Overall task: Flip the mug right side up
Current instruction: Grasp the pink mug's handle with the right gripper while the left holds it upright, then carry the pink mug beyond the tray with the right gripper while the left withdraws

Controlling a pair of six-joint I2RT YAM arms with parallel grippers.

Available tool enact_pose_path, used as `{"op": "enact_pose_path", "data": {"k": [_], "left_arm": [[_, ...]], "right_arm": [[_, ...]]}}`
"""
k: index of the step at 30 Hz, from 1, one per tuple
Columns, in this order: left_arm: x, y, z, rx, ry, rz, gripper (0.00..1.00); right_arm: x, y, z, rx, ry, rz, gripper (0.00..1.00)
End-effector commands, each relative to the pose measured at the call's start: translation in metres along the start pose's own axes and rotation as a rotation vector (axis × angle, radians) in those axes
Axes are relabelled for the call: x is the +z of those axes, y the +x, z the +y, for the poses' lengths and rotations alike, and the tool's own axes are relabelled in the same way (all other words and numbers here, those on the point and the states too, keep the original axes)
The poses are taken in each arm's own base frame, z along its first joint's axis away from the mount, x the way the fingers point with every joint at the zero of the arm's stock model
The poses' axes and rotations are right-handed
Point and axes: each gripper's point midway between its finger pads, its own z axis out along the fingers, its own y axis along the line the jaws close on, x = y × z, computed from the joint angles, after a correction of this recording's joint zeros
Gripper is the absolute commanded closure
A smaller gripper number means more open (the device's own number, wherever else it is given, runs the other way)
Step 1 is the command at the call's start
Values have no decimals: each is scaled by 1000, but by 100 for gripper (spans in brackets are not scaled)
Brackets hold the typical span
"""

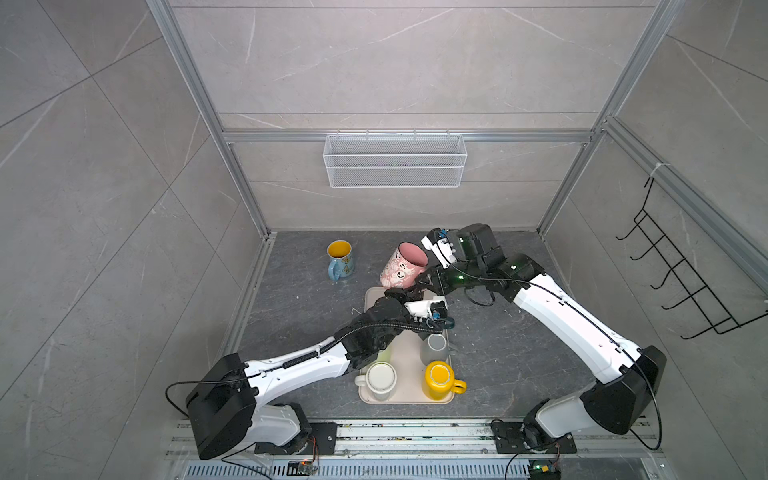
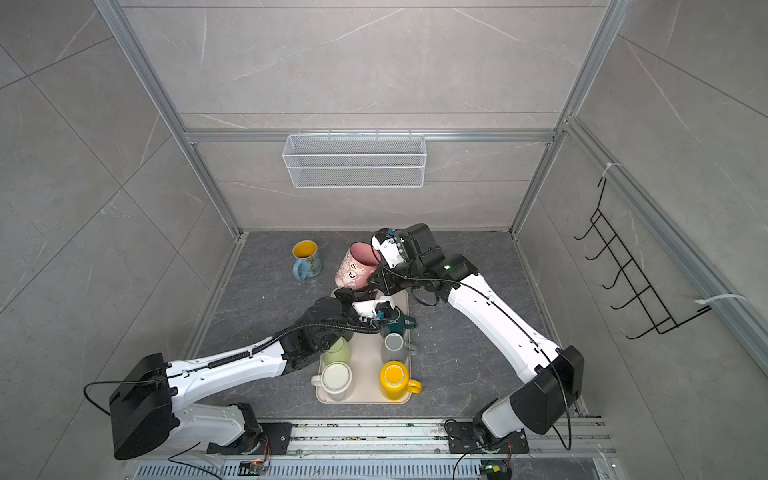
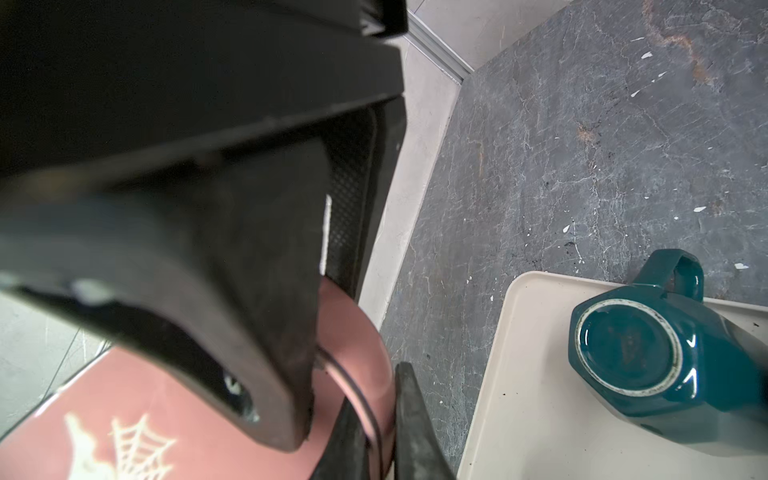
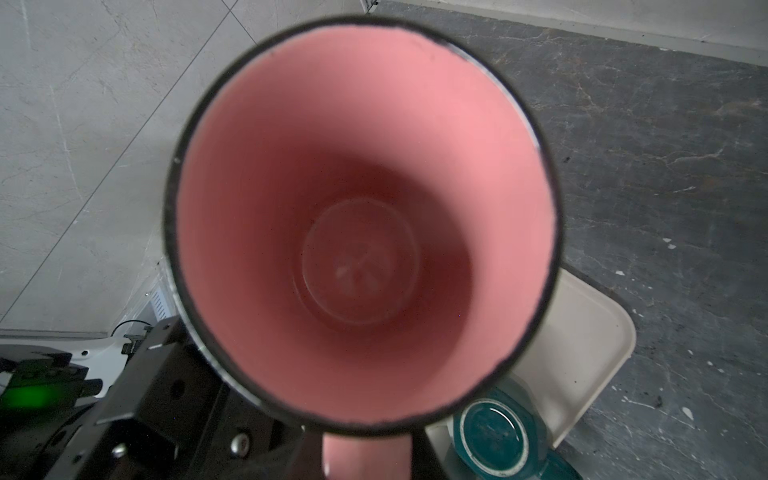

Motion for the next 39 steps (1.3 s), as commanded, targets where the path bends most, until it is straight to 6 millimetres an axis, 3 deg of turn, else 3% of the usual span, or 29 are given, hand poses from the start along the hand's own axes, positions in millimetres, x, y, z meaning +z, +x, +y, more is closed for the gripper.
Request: {"op": "enact_pose_path", "data": {"k": [1, 2, 9, 16, 31, 37, 39], "left_arm": [[-19, -33, 76, -122, -251, -100, 100], [-19, -31, 76, -124, -252, -92, 100], [-19, -22, 78, -138, -261, -38, 67], [-25, -17, 79, -142, -256, -15, 47], [-68, -11, 93, -299, -256, -59, 40], [-91, 3, 106, -429, -298, -42, 38], [-96, 17, 112, -481, -338, 2, 36]], "right_arm": [[-8, -6, 10, 14, -9, -22, 100], [-9, -6, 10, 15, -4, -26, 100], [-17, -12, 5, 25, 42, -81, 100], [-23, -19, -4, 29, 106, -119, 100], [-23, -42, -27, 74, 238, -189, 100], [-2, -58, -31, 96, 239, -185, 100], [9, -64, -34, 104, 247, -182, 100]]}}
